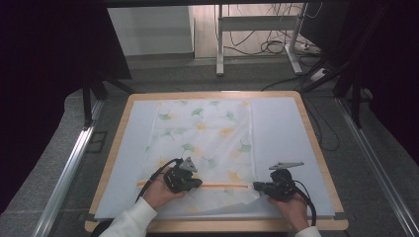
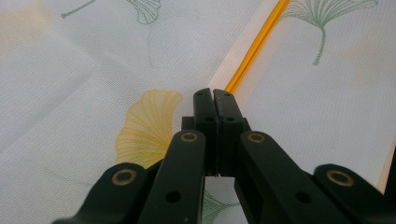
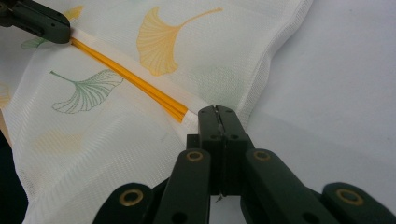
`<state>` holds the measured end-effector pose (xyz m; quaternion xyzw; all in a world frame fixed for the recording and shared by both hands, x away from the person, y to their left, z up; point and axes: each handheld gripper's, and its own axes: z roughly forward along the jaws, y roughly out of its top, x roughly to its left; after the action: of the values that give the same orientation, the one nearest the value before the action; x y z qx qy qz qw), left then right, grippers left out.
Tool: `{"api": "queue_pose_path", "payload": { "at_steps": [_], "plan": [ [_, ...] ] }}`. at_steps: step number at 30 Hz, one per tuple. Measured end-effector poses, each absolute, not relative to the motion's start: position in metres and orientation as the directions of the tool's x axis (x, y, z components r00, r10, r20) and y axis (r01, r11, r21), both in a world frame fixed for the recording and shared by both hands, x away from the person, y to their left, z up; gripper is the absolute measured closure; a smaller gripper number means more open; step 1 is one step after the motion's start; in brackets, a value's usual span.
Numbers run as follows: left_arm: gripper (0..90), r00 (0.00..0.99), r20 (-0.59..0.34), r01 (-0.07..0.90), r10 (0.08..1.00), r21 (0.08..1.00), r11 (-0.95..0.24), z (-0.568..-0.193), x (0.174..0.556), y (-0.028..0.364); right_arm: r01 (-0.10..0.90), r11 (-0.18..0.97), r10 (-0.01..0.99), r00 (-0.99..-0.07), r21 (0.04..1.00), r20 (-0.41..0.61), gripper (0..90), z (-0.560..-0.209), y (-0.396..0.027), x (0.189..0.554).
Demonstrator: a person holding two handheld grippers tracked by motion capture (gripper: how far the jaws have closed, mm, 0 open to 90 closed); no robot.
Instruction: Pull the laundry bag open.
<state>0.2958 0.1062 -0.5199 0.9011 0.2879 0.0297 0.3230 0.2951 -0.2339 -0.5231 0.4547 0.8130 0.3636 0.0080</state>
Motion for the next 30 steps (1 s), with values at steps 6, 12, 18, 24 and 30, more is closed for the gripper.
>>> {"api": "queue_pose_path", "payload": {
  "at_steps": [6, 12, 18, 24, 30],
  "plan": [
    [90.0, 0.830, -0.134, 0.503, 0.541, 0.596, -0.625, -0.520, 0.296, 0.107, 0.733, 0.323, 0.745, -0.587, 0.598, 0.317, 89.7, -0.523, -0.234, 0.295],
    [90.0, 0.830, -0.130, 0.504, 0.542, 0.593, -0.629, -0.519, 0.295, 0.109, 0.734, 0.324, 0.746, -0.586, 0.597, 0.316, 89.7, -0.523, -0.234, 0.295],
    [90.0, 0.824, -0.138, 0.513, 0.549, 0.593, -0.621, -0.520, 0.295, 0.116, 0.733, 0.324, 0.745, -0.587, 0.598, 0.317, 89.7, -0.523, -0.234, 0.295],
    [90.0, 0.822, -0.137, 0.515, 0.553, 0.593, -0.619, -0.520, 0.294, 0.120, 0.735, 0.320, 0.746, -0.584, 0.597, 0.320, 89.7, -0.523, -0.234, 0.295],
    [90.0, 0.817, -0.141, 0.522, 0.559, 0.592, -0.615, -0.520, 0.294, 0.125, 0.734, 0.322, 0.746, -0.586, 0.597, 0.318, 89.7, -0.523, -0.234, 0.295]
  ]
}}
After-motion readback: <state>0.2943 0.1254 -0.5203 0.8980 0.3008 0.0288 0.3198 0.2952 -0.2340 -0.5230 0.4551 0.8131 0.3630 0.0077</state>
